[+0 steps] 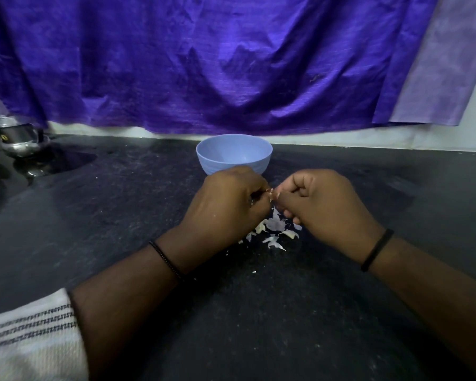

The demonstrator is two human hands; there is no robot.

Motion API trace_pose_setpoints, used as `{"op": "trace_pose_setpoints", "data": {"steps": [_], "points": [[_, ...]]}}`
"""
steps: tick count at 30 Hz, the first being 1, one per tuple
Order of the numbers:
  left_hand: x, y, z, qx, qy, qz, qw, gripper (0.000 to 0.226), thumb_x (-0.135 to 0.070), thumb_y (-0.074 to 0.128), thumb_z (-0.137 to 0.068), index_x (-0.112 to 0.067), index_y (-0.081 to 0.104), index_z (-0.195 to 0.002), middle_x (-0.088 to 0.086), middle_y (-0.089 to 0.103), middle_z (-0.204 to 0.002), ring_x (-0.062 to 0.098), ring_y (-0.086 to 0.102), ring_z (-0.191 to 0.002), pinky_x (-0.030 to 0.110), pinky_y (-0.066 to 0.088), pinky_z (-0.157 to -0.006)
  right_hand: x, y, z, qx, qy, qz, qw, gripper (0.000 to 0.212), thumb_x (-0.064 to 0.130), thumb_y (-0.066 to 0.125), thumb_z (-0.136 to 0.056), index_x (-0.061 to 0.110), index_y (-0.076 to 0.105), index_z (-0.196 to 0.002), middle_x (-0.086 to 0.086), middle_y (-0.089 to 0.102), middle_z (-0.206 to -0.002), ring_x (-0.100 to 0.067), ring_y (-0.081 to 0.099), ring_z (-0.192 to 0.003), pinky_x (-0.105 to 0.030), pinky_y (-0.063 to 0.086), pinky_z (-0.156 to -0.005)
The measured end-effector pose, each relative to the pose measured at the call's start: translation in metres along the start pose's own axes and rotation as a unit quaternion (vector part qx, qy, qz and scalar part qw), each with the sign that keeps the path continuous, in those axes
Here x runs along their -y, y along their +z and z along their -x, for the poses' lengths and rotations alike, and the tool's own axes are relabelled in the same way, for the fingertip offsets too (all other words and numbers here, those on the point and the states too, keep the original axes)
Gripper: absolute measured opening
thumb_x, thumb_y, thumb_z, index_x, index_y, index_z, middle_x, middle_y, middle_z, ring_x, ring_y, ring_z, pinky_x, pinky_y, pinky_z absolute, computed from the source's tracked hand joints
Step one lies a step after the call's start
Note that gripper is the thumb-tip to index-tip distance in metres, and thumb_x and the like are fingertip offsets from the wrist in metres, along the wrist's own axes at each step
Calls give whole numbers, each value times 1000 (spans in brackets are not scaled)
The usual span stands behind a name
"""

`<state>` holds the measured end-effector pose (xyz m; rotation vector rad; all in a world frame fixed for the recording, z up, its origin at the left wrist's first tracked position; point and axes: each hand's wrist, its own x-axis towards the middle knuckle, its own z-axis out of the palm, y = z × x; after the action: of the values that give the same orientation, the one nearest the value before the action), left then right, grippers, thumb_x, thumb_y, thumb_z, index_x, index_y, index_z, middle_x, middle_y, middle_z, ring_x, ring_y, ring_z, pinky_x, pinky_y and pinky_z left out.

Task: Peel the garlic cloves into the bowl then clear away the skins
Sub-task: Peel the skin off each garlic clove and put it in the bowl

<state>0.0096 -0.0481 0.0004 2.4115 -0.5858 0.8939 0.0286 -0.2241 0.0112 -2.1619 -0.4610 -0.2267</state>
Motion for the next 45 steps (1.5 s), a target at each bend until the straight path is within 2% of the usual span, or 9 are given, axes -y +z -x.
{"op": "trace_pose_setpoints", "data": {"steps": [4, 12, 21, 24, 27, 30, 33, 39, 45], "points": [[1, -4, -2, 10, 8, 7, 1000, 9, -26, 70, -85, -18, 75, -88, -6, 66, -79, 8, 59, -70, 34, 52, -61, 2, 0, 2, -25, -54, 82, 995, 11, 23, 67, -93, 24, 71, -82, 10, 69, -69, -2, 63, -64, -20, 50, -57], [-2, -5, -2, 25, 29, -28, 999, 11, -20, 72, -80, -13, 73, -72, -5, 64, -67, 6, 55, -60, 27, 45, -53, 5, 4, 5, -18, -89, 123, 988, 8, 22, 68, -92, 23, 72, -84, 9, 68, -72, -4, 62, -66, -33, 55, -65], [-3, -3, -1, 10, -74, 56, 996, 9, -14, 74, -80, -14, 76, -72, -9, 66, -62, 4, 61, -63, 20, 45, -53, 5, 16, 6, -46, -60, 70, 995, 11, 14, 65, -92, 21, 70, -86, 11, 68, -77, 0, 61, -70, -18, 48, -62], [-6, -3, 1, 21, -158, 153, 975, 11, -14, 74, -82, -13, 75, -71, -13, 63, -51, -2, 58, -48, 16, 46, -49, 4, 16, 8, -56, -66, 48, 995, 12, 11, 65, -93, 21, 71, -88, 12, 68, -77, 0, 62, -72, -16, 49, -64], [-7, -2, 1, 21, -225, 240, 944, 9, -17, 73, -81, -13, 74, -72, 0, 68, -54, 10, 62, -49, 28, 54, -51, 2, 15, 7, -60, -66, 17, 996, 15, 10, 66, -92, 23, 71, -86, 13, 67, -72, 1, 63, -70, -13, 49, -60], [-5, -1, -1, 25, -279, 306, 910, 14, -2, 70, -84, -9, 71, -72, 11, 68, -59, 21, 62, -51, 41, 55, -56, 0, 14, 4, -54, -60, -26, 996, 14, 11, 67, -91, 22, 71, -85, 8, 71, -72, -3, 66, -69, -30, 58, -70], [-6, -3, -3, 23, -305, 374, 876, 17, 7, 65, -85, -3, 69, -71, 11, 64, -57, 19, 58, -48, 31, 50, -50, -2, 14, 2, -44, -63, -77, 994, 15, 7, 66, -92, 19, 72, -86, 3, 72, -74, -10, 68, -70, -41, 60, -73], [-6, -2, -5, 17, -329, 456, 827, 17, 7, 62, -88, 0, 67, -74, 8, 60, -55, 15, 52, -43, 24, 45, -41, -2, 13, -1, -25, -74, -147, 986, 17, 2, 64, -93, 16, 71, -87, 2, 72, -72, -9, 66, -66, -26, 57, -65], [-6, -1, -8, 14, -331, 471, 817, 19, 7, 59, -88, -1, 67, -73, 6, 57, -56, 13, 48, -44, 24, 44, -42, -2, 9, -3, -2, -83, -203, 976, 14, -3, 61, -93, 9, 70, -93, 3, 70, -71, -7, 65, -66, -20, 54, -63]]}}
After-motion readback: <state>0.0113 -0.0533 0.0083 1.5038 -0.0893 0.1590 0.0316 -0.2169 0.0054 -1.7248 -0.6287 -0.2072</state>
